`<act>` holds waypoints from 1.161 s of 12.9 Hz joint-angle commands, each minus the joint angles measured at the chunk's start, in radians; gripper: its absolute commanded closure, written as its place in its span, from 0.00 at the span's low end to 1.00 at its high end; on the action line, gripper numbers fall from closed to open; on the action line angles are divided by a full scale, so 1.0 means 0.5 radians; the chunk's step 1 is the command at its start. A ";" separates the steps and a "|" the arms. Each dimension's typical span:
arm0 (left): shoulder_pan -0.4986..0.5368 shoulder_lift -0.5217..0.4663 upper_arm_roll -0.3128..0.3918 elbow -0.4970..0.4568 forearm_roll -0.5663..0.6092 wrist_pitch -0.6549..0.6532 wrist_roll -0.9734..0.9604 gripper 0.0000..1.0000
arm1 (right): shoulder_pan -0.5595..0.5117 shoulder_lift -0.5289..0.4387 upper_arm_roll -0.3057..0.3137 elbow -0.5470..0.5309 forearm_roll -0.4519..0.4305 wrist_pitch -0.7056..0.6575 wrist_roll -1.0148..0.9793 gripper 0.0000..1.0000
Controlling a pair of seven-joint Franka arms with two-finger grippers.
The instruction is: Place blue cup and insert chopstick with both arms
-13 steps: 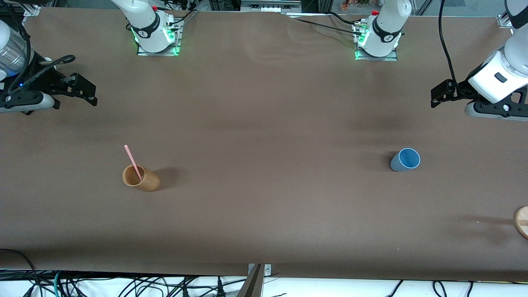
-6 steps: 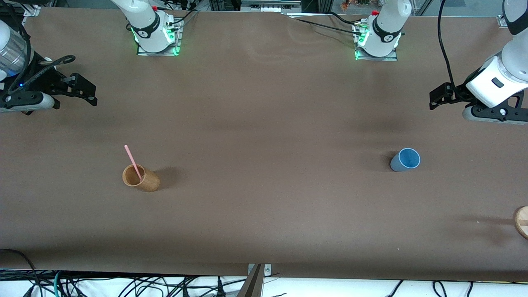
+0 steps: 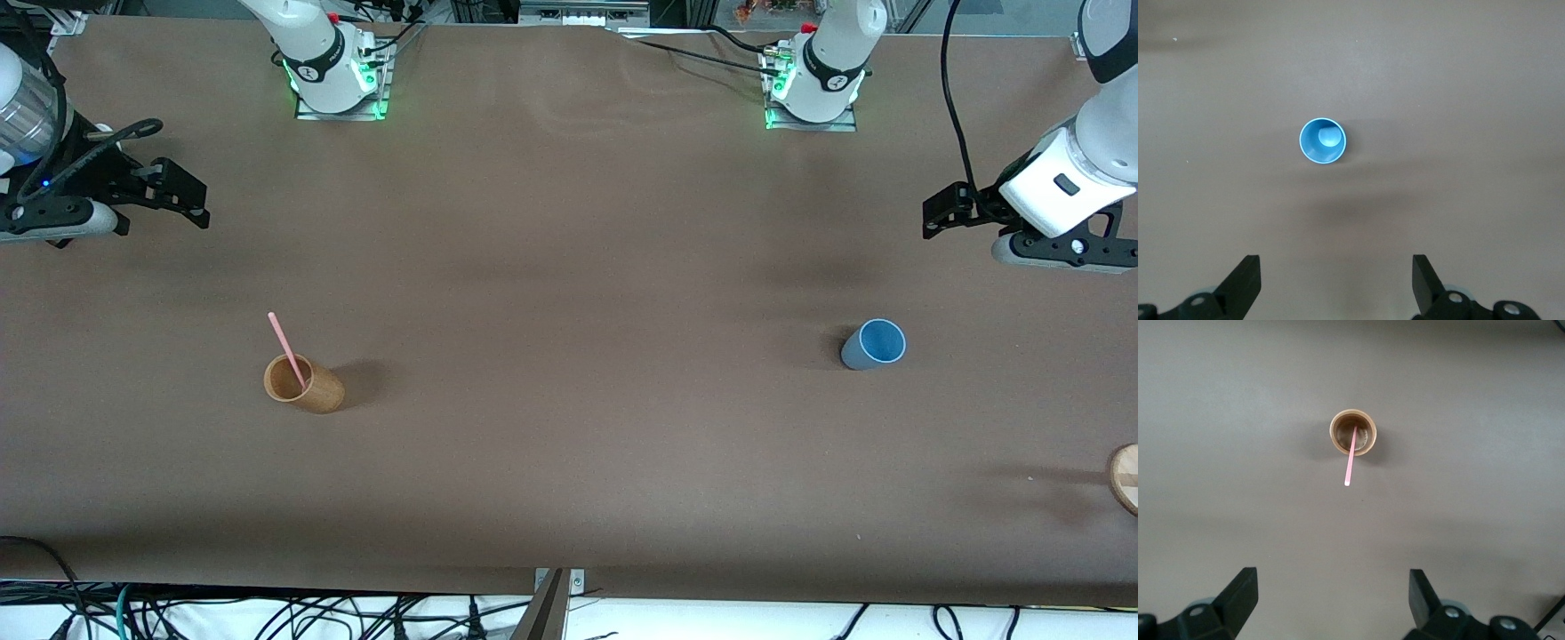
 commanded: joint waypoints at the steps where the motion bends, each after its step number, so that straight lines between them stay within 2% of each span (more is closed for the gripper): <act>1: 0.008 0.057 -0.002 0.057 -0.041 -0.033 0.030 0.00 | 0.011 0.005 0.001 0.017 -0.031 -0.006 0.035 0.00; 15: 0.011 0.112 -0.005 0.045 -0.044 -0.030 0.039 0.00 | 0.008 0.005 -0.005 0.023 -0.013 -0.003 0.053 0.00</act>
